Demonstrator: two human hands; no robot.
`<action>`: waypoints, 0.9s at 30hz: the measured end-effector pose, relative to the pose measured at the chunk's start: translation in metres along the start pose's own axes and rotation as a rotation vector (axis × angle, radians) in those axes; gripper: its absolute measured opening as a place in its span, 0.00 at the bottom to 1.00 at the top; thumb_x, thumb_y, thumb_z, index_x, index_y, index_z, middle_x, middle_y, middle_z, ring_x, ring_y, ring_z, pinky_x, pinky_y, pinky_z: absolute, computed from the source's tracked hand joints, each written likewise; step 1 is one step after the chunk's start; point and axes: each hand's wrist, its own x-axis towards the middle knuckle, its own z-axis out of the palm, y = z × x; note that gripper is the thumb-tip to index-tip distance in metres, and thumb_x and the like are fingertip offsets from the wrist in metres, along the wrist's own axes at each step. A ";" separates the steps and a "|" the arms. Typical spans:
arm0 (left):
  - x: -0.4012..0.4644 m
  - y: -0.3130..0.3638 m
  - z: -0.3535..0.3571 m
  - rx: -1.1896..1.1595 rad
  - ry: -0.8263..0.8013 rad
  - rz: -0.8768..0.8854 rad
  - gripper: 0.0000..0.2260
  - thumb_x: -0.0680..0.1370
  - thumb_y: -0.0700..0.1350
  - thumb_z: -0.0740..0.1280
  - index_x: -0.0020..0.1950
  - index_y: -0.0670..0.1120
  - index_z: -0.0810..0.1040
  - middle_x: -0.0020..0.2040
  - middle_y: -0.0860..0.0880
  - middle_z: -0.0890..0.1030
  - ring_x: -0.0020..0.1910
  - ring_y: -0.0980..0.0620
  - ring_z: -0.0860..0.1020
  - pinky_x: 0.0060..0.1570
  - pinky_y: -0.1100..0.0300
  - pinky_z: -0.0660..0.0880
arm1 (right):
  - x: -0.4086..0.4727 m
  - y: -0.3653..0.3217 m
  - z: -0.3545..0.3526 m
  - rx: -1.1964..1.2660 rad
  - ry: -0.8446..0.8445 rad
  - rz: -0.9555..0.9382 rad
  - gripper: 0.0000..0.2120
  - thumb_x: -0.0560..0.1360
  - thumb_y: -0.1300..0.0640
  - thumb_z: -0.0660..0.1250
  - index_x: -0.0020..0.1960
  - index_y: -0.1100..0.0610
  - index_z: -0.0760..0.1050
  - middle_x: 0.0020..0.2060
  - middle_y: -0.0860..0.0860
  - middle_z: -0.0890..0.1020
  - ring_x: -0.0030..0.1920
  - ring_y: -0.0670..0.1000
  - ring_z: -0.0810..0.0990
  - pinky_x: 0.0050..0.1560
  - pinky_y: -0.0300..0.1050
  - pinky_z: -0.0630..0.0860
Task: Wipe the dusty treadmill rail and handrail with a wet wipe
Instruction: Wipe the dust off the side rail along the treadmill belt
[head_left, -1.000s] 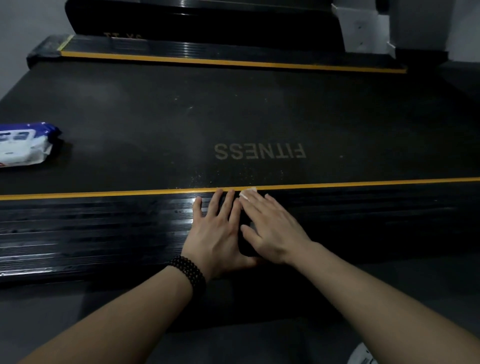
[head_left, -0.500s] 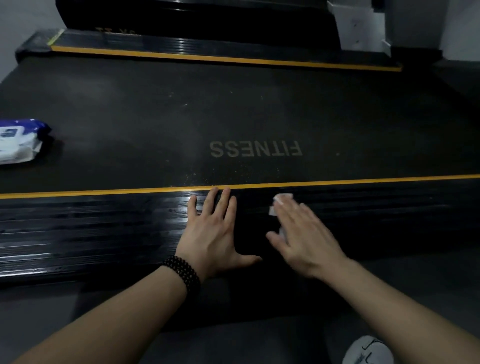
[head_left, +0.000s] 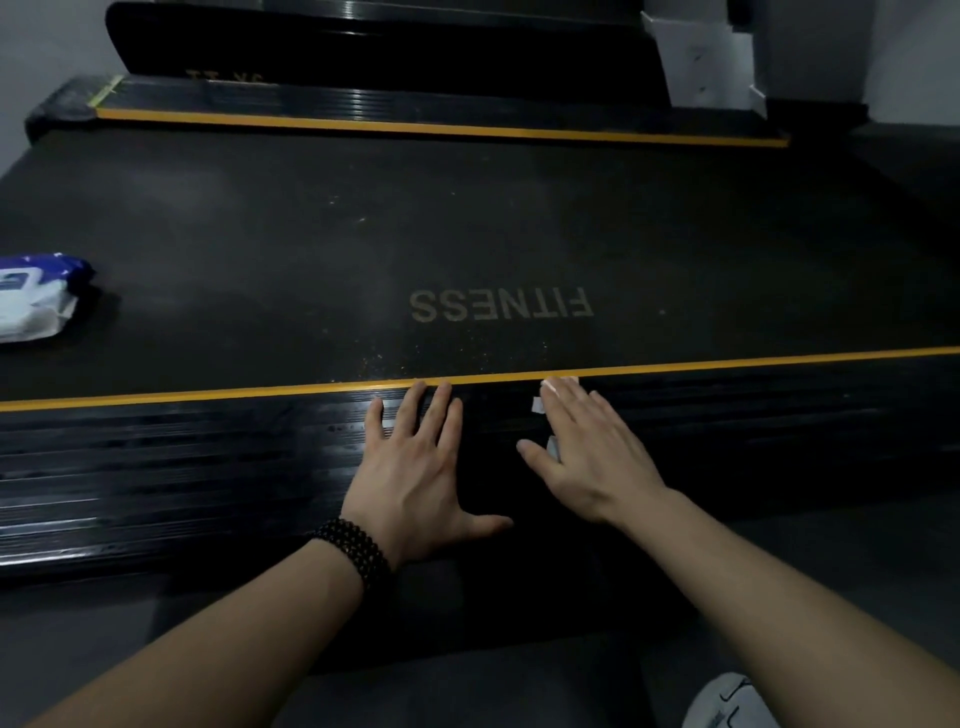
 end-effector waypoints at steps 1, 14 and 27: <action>0.000 0.000 0.000 0.000 0.001 0.000 0.61 0.64 0.85 0.46 0.83 0.44 0.43 0.83 0.46 0.42 0.81 0.44 0.38 0.76 0.33 0.41 | 0.002 -0.006 0.001 0.020 0.000 -0.012 0.38 0.80 0.35 0.50 0.82 0.55 0.44 0.81 0.49 0.46 0.79 0.45 0.40 0.78 0.46 0.40; 0.000 0.000 0.001 0.009 -0.005 0.003 0.60 0.65 0.85 0.47 0.82 0.44 0.42 0.83 0.47 0.41 0.81 0.44 0.38 0.76 0.33 0.42 | -0.014 -0.019 0.008 0.086 -0.023 -0.144 0.36 0.81 0.39 0.53 0.82 0.53 0.45 0.81 0.46 0.45 0.78 0.41 0.38 0.79 0.46 0.40; -0.001 0.001 -0.003 0.006 -0.013 0.004 0.61 0.63 0.85 0.47 0.82 0.44 0.43 0.83 0.46 0.42 0.81 0.43 0.39 0.76 0.32 0.43 | -0.066 0.001 0.022 -0.033 0.022 0.120 0.47 0.73 0.25 0.37 0.81 0.55 0.36 0.79 0.47 0.36 0.77 0.43 0.31 0.78 0.47 0.35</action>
